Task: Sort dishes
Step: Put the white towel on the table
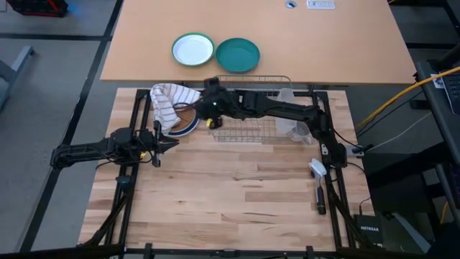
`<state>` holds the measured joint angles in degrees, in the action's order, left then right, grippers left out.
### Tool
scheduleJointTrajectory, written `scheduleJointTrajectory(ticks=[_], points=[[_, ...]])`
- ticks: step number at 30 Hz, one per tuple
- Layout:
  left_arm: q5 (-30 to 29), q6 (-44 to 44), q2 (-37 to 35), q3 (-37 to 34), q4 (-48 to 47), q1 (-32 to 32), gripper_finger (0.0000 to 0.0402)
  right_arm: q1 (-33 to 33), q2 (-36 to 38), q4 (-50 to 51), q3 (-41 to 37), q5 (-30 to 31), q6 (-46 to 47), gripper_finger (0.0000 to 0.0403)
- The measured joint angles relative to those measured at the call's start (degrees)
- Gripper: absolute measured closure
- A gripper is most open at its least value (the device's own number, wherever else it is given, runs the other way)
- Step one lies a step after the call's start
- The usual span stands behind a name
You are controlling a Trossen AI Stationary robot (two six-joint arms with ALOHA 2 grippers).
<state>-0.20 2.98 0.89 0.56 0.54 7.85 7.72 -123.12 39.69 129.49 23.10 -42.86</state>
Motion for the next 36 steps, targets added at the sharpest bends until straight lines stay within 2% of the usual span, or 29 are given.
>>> scheduleJointTrajectory(ticks=[4,8,12,18,22,29,32,36], points=[[-0.01,0.0,0.01,0.01,-0.01,0.01,0.0369,1.3,-2.13,-9.26,0.02,-4.65,0.1,0.0196],[0.01,-2.21,0.02,0.0,0.29,0.0,0.0369,2.35,-4.92,-10.35,0.0,-9.39,2.05,0.0196],[0.02,-14.08,-0.04,0.42,0.06,0.01,0.0369,2.86,-8.07,-11.0,0.0,-13.85,1.98,0.0196],[0.36,-27.88,-0.09,1.14,0.31,0.01,0.0369,2.79,-14.23,-18.8,-0.07,-20.24,1.95,0.0196],[5.99,-34.25,-0.07,1.14,1.28,0.01,0.0369,2.78,-17.1,-24.55,-0.07,-22.42,1.95,0.0196],[15.57,-38.15,-0.09,1.16,17.8,0.01,0.0369,2.7,-20.52,-28.83,-0.07,-24.56,2.12,0.0196],[16.91,-39.07,-0.09,1.2,25.86,0.0,0.0369,2.33,-21.2,-29.87,-0.07,-24.68,2.2,0.0196],[16.95,-38.01,-0.13,1.25,31.02,-0.01,0.0369,1.89,-21.28,-30.33,-0.07,-24.68,2.13,0.0196]])
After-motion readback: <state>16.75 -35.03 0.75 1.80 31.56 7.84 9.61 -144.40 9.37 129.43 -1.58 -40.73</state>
